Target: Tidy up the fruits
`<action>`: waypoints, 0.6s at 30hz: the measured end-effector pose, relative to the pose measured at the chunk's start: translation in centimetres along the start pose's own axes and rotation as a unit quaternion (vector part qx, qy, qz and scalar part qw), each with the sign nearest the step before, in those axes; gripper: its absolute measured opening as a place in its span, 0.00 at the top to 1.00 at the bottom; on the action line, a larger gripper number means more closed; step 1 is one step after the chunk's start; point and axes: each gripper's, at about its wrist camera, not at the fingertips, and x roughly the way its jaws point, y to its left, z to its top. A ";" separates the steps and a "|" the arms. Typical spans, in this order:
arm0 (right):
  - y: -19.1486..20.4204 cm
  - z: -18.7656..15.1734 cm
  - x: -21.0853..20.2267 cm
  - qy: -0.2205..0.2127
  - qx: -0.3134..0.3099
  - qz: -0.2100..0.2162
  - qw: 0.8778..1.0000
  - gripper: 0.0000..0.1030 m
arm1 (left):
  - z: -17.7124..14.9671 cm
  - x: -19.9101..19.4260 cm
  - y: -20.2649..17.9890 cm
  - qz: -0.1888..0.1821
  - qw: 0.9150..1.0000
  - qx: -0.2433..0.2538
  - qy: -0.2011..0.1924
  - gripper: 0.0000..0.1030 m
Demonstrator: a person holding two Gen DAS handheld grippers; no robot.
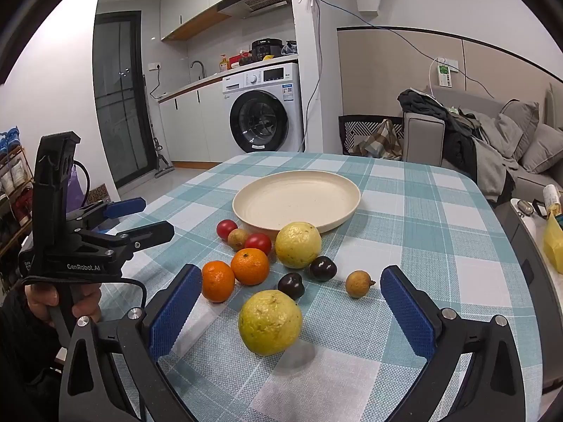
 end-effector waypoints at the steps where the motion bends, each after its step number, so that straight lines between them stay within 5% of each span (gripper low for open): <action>1: 0.0 0.0 0.0 -0.001 0.000 0.000 1.000 0.00 | 0.0 0.0 0.0 0.000 1.000 0.002 0.002 0.01; 18: 0.0 0.0 0.0 -0.001 -0.001 -0.001 1.000 0.00 | 0.0 0.0 0.0 0.000 1.000 0.003 0.004 0.01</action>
